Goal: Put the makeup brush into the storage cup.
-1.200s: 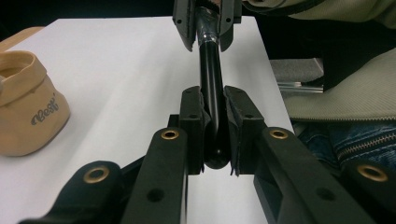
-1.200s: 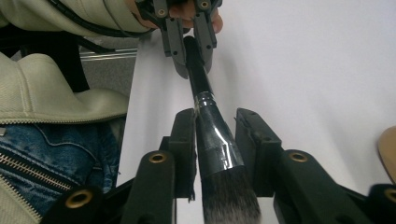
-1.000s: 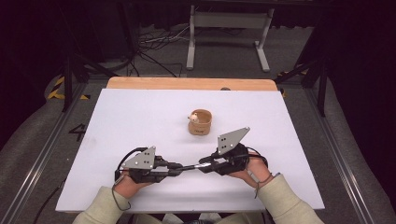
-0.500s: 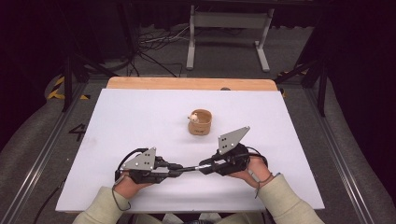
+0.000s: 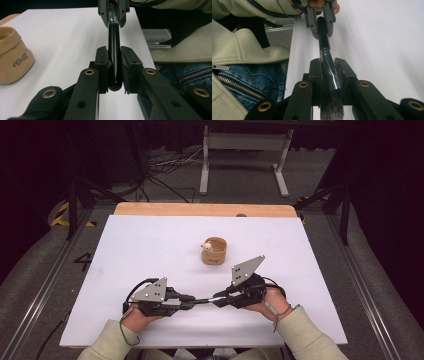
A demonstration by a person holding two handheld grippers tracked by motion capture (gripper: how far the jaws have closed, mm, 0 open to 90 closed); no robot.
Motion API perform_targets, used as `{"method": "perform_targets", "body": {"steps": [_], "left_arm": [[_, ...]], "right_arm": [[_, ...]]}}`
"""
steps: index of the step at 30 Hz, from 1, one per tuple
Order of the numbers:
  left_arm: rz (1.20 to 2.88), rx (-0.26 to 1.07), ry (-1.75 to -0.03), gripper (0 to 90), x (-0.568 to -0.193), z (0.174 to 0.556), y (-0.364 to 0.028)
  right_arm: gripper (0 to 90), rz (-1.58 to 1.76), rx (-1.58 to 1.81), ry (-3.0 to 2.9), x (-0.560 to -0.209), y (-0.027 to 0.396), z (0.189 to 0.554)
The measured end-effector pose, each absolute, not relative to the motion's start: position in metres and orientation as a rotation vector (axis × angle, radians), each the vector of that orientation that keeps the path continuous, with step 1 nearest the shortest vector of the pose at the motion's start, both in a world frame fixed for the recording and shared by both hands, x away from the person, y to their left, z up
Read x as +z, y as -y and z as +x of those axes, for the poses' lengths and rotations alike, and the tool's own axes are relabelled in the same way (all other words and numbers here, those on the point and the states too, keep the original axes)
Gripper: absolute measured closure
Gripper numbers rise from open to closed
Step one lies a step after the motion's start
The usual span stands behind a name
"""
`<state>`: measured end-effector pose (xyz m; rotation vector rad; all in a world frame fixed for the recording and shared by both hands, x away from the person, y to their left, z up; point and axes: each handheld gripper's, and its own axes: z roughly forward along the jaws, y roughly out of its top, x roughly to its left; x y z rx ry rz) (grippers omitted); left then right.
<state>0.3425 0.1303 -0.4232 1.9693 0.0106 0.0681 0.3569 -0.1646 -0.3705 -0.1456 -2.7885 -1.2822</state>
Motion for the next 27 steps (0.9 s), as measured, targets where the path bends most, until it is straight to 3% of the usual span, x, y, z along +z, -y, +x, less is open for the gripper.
{"method": "perform_targets", "body": {"steps": [12,27], "left_arm": [[1.963,0.077,-0.015,76.7,-0.422,0.342,-0.131],[1.998,0.107,-0.024,66.7,-0.415,0.341,-0.126]], "right_arm": [[78.2,-0.136,-1.269,2.796,-0.365,0.164,0.356],[78.4,-0.063,-1.014,2.959,-0.336,0.146,0.357]]}}
